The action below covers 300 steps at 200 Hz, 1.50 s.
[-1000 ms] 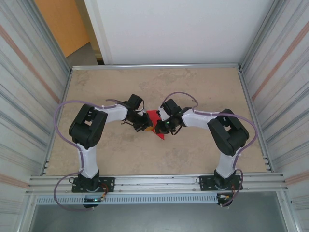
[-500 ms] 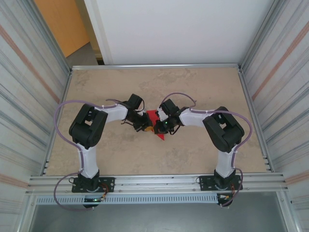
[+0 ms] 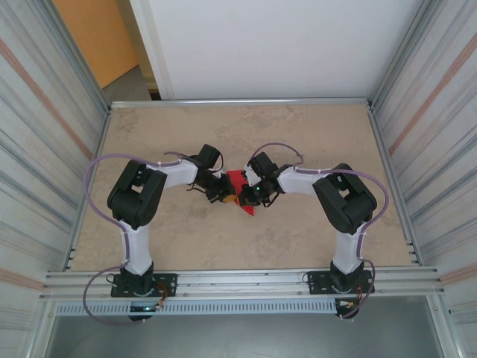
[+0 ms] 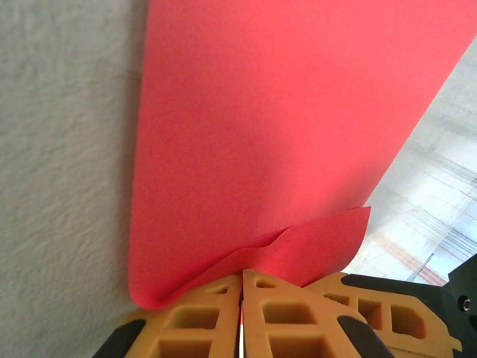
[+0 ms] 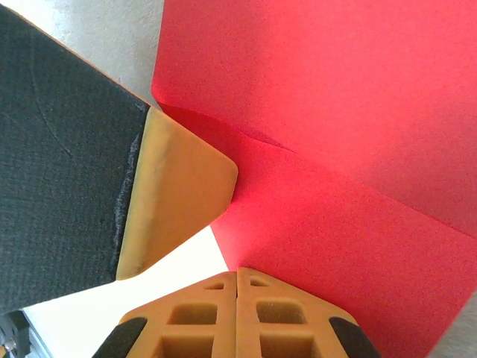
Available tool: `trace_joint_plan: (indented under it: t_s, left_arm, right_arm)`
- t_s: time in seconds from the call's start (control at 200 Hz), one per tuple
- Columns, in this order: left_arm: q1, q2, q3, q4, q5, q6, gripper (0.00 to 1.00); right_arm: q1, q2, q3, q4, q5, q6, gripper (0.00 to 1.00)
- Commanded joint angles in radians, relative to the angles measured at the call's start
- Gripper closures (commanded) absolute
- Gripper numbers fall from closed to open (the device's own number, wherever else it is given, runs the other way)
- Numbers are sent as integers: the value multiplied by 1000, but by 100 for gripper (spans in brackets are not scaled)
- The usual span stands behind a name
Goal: Fold a paper plane with a square sheet of paper (pick it up from the middle)
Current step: Third fold the triangle at the center of the table.
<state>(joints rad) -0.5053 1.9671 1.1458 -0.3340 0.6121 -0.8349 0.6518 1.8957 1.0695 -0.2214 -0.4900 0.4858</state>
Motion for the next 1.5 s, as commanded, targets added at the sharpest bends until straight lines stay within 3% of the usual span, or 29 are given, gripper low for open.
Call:
trace_joint_plan:
  t_s: [0.0, 0.621, 1.498]
  left_arm:
    - [-7, 85, -26, -89, -104, 26, 91]
    - [-2, 122, -16, -122, -153, 43, 92]
    - [1, 122, -15, -122, -148, 49, 92]
  right_arm:
    - [-11, 11, -23, -25, -1, -34, 96]
    - [-16, -45, -74, -120, -53, -111, 96]
    - [-28, -127, -196, -169, -9, -105, 95]
